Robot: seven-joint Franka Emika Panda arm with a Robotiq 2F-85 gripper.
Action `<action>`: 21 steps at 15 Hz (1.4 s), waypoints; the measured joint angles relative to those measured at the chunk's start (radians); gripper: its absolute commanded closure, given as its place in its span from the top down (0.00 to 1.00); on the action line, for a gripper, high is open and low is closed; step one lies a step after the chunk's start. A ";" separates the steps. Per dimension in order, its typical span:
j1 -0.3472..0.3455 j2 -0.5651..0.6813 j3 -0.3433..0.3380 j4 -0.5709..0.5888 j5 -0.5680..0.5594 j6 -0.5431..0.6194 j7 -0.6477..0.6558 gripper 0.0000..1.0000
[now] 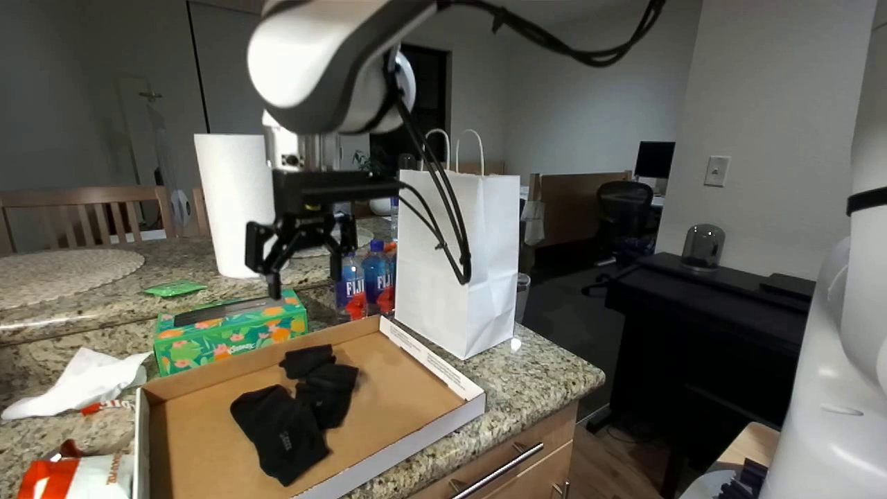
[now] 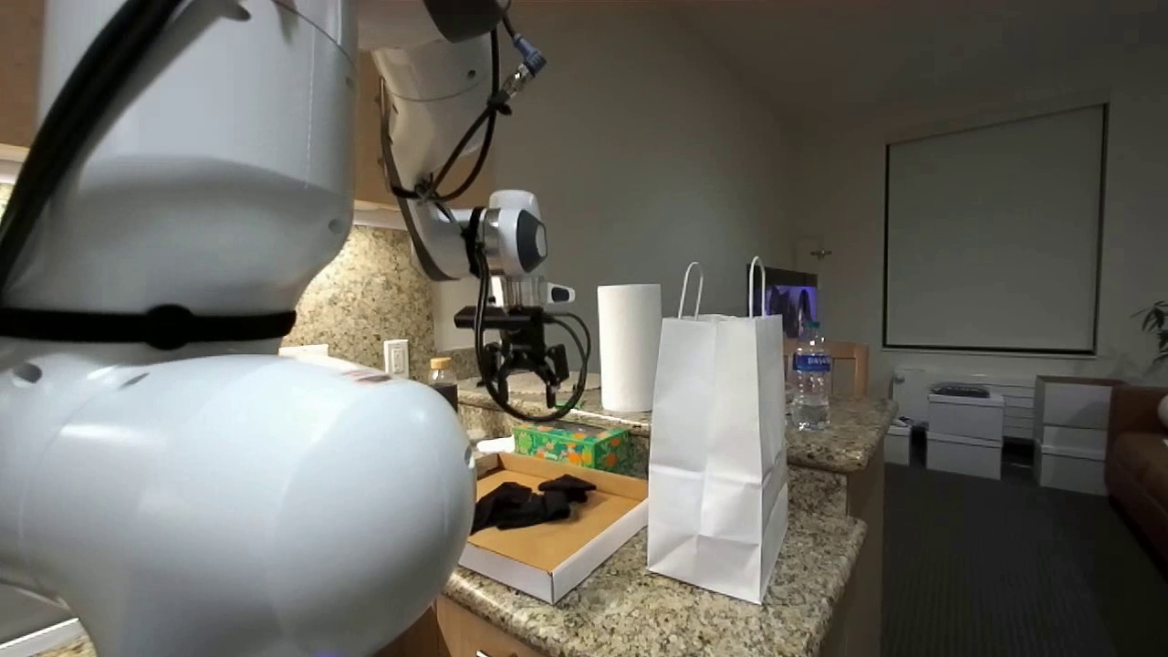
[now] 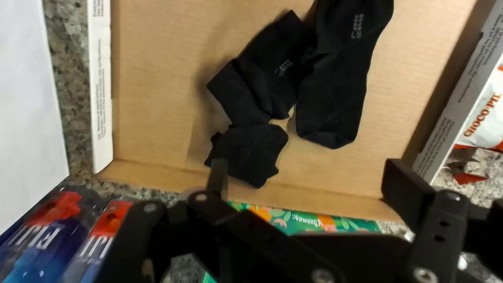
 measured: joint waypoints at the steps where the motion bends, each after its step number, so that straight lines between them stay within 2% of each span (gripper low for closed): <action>1: -0.001 0.031 -0.005 -0.026 0.004 0.048 0.000 1.00; 5: 0.000 0.151 -0.032 -0.075 0.012 0.163 0.000 1.00; 11: 0.000 0.266 -0.059 -0.076 0.029 0.235 0.000 1.00; 12: 0.001 0.279 -0.059 -0.074 0.033 0.239 0.000 0.75; 13: 0.001 0.291 -0.059 -0.073 0.035 0.242 0.000 0.74; 21: 0.052 0.302 -0.104 -0.052 0.030 0.242 0.003 0.22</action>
